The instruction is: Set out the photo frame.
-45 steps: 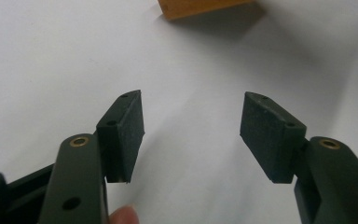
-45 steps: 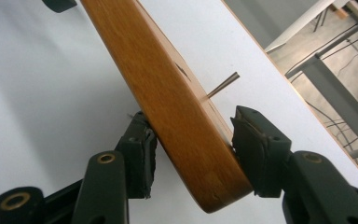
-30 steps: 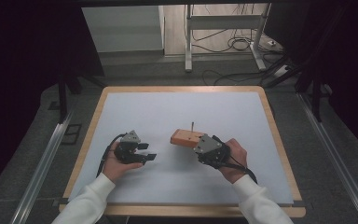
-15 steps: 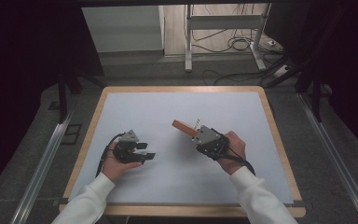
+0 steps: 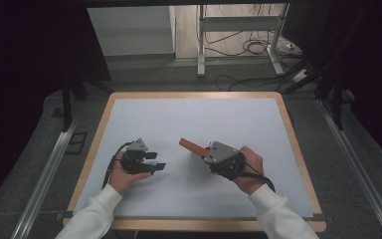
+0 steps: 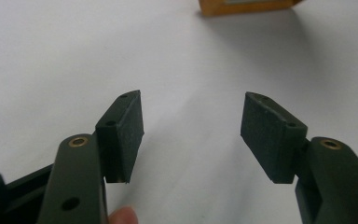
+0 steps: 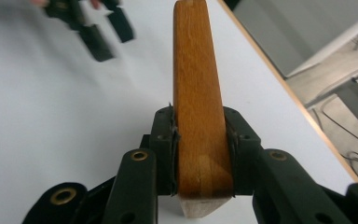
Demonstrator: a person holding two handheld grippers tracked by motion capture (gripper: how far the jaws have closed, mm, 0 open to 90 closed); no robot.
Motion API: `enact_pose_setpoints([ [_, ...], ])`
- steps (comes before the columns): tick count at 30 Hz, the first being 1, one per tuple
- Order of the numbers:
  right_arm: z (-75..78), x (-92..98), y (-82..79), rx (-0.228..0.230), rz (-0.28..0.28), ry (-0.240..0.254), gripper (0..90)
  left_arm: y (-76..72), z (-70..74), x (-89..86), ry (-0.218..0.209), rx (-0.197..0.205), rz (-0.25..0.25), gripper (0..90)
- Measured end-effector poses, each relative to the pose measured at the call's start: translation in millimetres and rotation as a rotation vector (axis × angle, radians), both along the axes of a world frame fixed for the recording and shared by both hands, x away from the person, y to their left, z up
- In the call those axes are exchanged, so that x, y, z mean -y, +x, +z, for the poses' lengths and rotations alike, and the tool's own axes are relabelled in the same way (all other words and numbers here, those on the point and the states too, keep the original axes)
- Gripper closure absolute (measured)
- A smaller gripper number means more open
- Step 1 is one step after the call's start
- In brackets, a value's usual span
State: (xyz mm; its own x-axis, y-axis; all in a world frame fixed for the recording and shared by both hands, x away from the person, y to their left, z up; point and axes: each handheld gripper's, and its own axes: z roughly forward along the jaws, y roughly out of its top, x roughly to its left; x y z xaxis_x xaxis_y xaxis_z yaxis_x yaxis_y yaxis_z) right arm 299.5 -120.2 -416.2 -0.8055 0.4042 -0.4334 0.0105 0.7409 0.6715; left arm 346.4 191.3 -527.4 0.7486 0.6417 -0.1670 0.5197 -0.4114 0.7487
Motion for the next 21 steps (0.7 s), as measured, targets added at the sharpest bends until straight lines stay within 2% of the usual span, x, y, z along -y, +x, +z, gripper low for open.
enact_pose_setpoints([
  [2, 1.1, 0.0, -5.5, -0.008, 0.025, -0.002, 69.6, 0.4, -0.1, 0.3, 0.003, 0.003, -0.004, 38.7],
  [6, 1.0, 0.9, -7.0, -0.010, 0.024, 0.004, 69.4, 0.2, -0.1, 1.1, 0.005, 0.004, -0.006, 38.6],
  [16, 5.8, 9.2, 13.2, -0.050, -0.032, 0.080, 67.0, 0.3, 0.2, 0.2, 0.003, 0.004, -0.008, 38.3],
  [21, 7.4, 13.8, 24.6, -0.053, -0.057, 0.094, 66.0, 0.0, 0.8, 1.1, 0.004, 0.002, -0.010, 38.0],
])
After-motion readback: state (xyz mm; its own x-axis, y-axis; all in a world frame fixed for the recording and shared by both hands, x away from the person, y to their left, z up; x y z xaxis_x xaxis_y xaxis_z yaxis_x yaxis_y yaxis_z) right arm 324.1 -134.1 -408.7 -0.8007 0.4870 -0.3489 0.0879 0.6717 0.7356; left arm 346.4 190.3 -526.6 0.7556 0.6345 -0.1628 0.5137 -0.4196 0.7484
